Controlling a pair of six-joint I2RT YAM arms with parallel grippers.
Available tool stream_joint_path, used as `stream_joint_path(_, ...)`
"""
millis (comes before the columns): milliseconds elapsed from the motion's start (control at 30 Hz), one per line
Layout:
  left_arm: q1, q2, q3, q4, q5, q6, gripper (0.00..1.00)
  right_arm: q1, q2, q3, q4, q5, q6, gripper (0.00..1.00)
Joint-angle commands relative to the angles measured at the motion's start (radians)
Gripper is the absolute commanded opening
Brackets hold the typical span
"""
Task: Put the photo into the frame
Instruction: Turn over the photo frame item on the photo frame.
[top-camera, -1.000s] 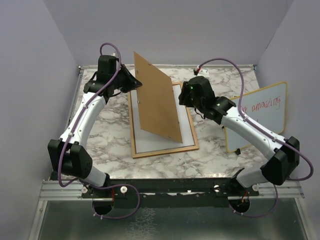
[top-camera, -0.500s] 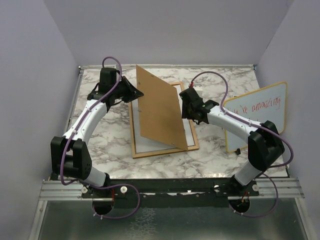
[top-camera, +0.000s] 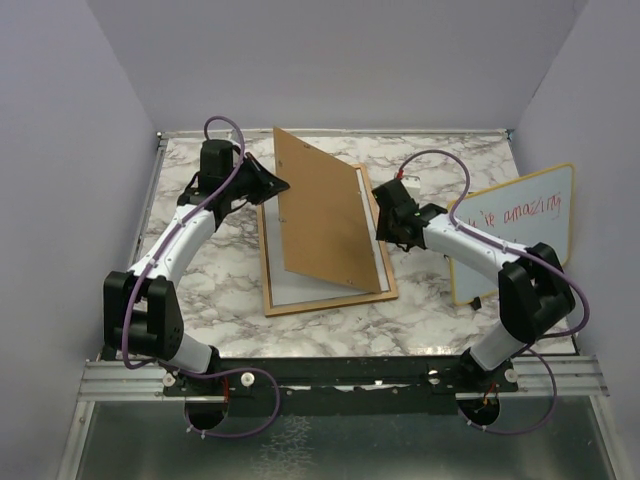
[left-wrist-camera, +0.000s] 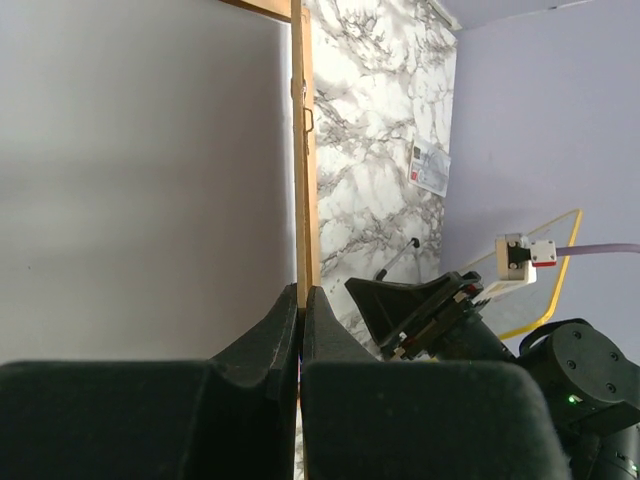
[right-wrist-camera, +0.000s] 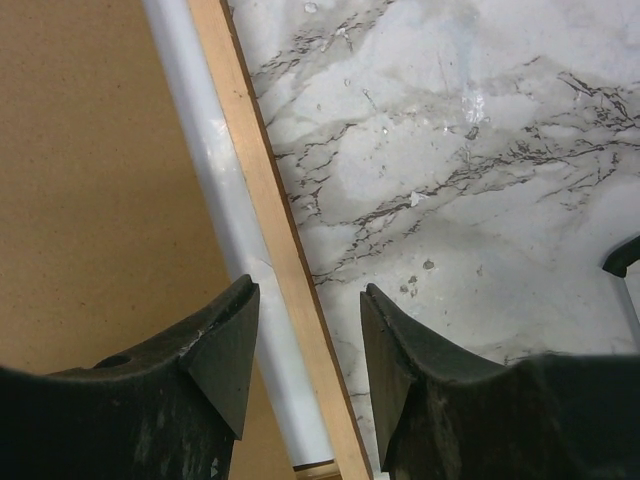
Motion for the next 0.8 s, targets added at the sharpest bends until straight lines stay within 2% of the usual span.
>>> stream_joint_path(0,0.009,-0.024,-0.025,0.118,0.043,-0.024,0.00,-0.013,-0.042,-0.022,0.023,-0.015,0.028,0.49)
stream_joint_path(767,0.018,0.043,-0.106,0.112,0.089,0.034,0.00,-0.036,-0.050,-0.044,0.020,-0.048,0.044,0.49)
